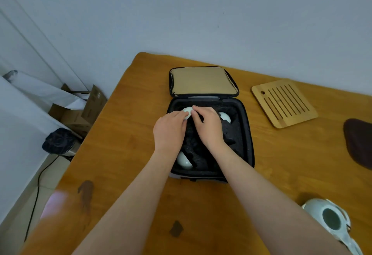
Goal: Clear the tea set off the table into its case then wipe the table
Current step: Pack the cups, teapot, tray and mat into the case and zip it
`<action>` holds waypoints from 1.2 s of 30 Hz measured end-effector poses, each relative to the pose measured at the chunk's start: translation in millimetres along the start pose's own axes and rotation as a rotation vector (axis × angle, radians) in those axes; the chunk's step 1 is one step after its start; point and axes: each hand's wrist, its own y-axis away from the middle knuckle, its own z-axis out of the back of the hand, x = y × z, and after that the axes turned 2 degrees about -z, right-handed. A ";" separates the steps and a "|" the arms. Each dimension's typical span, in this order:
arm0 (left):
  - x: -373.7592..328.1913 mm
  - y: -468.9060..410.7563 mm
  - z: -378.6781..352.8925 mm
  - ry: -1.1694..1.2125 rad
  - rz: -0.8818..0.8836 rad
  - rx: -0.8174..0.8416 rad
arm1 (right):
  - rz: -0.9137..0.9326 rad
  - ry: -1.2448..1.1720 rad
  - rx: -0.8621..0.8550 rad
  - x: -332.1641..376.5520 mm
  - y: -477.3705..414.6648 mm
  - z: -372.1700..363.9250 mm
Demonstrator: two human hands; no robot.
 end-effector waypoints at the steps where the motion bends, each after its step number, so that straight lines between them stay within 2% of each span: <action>1: 0.4 0.1 -0.1 -0.003 0.005 0.006 | -0.015 -0.019 -0.021 0.0 0.3 -1.3; 6: 1.9 -1.3 0.8 -0.101 -0.010 0.084 | -0.032 0.050 -0.081 0.5 -2.5 -5.7; 14: 2.6 -1.0 -5.2 -0.275 -0.131 0.172 | -0.021 0.316 -0.008 -1.8 -6.3 -16.4; 17: 1.1 -2.5 -3.2 -0.298 -0.138 0.180 | -0.023 0.325 0.029 3.2 -6.7 -11.8; 19: 0.1 -2.4 -1.2 -0.210 -0.085 0.194 | 0.005 0.273 0.017 3.7 0.5 -3.6; 22: -15.0 2.6 6.3 -0.066 -0.017 0.198 | -0.010 0.150 -0.088 -0.5 23.8 22.7; 25: -50.7 13.0 8.8 0.043 0.032 0.184 | -0.071 0.079 -0.201 -10.3 54.1 55.1; 29: -105.2 30.3 2.5 0.178 0.073 0.206 | -0.127 0.069 -0.247 -33.9 93.4 94.6; 33: -163.8 68.5 -16.0 0.239 0.017 0.234 | -0.085 0.114 -0.334 -64.0 140.5 145.3; 36: -200.3 102.0 -30.4 0.273 -0.092 0.233 | -0.098 0.158 -0.373 -91.8 173.3 179.8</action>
